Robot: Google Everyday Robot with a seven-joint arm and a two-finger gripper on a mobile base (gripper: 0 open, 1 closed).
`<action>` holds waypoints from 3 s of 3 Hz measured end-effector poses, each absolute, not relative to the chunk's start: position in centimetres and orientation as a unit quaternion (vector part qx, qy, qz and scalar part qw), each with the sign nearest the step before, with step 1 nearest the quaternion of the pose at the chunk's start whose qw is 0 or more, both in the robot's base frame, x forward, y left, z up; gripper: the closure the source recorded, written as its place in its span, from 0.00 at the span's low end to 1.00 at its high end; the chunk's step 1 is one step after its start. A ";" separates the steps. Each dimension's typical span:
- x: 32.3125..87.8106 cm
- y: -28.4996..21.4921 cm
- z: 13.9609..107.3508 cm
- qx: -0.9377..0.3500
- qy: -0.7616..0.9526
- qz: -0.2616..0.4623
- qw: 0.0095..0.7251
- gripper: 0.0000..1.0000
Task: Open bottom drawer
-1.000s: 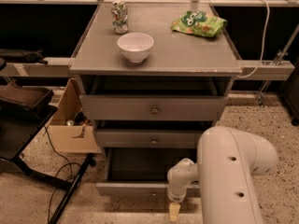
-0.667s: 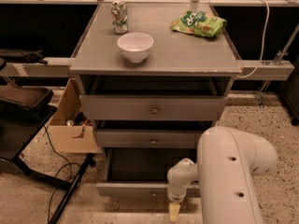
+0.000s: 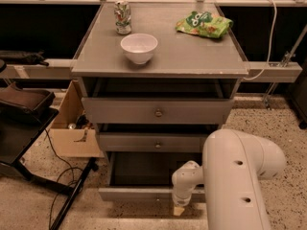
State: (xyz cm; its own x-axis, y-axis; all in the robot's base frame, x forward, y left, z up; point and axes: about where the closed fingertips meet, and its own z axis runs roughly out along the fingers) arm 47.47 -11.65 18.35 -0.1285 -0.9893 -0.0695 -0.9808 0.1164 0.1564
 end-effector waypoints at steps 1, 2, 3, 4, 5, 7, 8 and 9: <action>47.6 -11.7 18.4 0.660 -0.747 -0.082 0.026 0.72; 48.4 -11.8 18.7 0.663 -0.745 -0.076 0.025 0.63; 48.6 -11.8 18.8 0.663 -0.745 -0.076 0.025 0.40; 48.9 -11.8 18.9 0.663 -0.745 -0.075 0.024 0.16; 49.1 -11.9 19.1 0.663 -0.745 -0.075 0.024 0.00; 50.4 -11.4 19.4 0.680 -0.730 -0.063 0.011 0.00; 52.5 -12.6 22.5 0.692 -0.721 -0.027 -0.011 0.00; 52.2 -17.5 30.7 0.682 -0.729 0.001 -0.050 0.00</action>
Offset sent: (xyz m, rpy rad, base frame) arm 0.0363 0.0065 0.4892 -0.4305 -0.6867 0.0592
